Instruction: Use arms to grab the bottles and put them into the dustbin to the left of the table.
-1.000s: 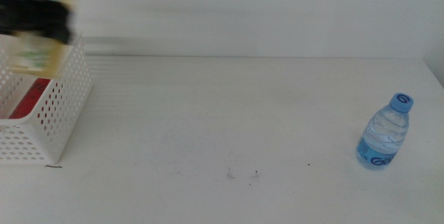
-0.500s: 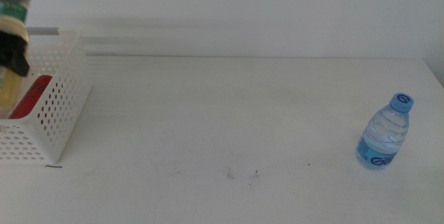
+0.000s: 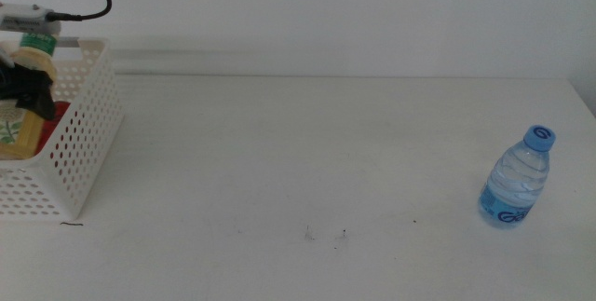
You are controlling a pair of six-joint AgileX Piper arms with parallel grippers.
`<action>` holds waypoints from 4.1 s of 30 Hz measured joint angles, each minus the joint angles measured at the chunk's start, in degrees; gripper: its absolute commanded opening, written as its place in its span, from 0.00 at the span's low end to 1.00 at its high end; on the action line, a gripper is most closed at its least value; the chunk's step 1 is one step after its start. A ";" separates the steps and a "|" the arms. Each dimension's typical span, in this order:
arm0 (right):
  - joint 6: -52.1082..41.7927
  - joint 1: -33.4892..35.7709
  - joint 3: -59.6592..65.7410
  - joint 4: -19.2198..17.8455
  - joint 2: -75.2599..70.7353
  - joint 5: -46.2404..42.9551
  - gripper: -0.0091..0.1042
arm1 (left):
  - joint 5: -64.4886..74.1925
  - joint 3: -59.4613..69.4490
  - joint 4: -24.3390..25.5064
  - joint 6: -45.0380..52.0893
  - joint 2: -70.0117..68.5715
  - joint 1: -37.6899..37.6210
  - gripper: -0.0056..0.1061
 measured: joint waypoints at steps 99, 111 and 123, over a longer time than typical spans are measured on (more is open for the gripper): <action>-11.07 0.00 -5.69 -12.50 90.32 -78.86 0.79 | -22.79 44.00 -31.19 25.47 -65.15 -32.56 0.89; -10.93 0.00 -19.11 -14.40 101.83 -79.17 0.59 | -22.79 44.00 -31.19 25.47 -65.15 -32.56 0.89; -8.85 14.88 -37.95 -18.73 104.34 -63.13 0.06 | -22.79 44.00 -30.99 25.47 -65.15 -32.56 0.89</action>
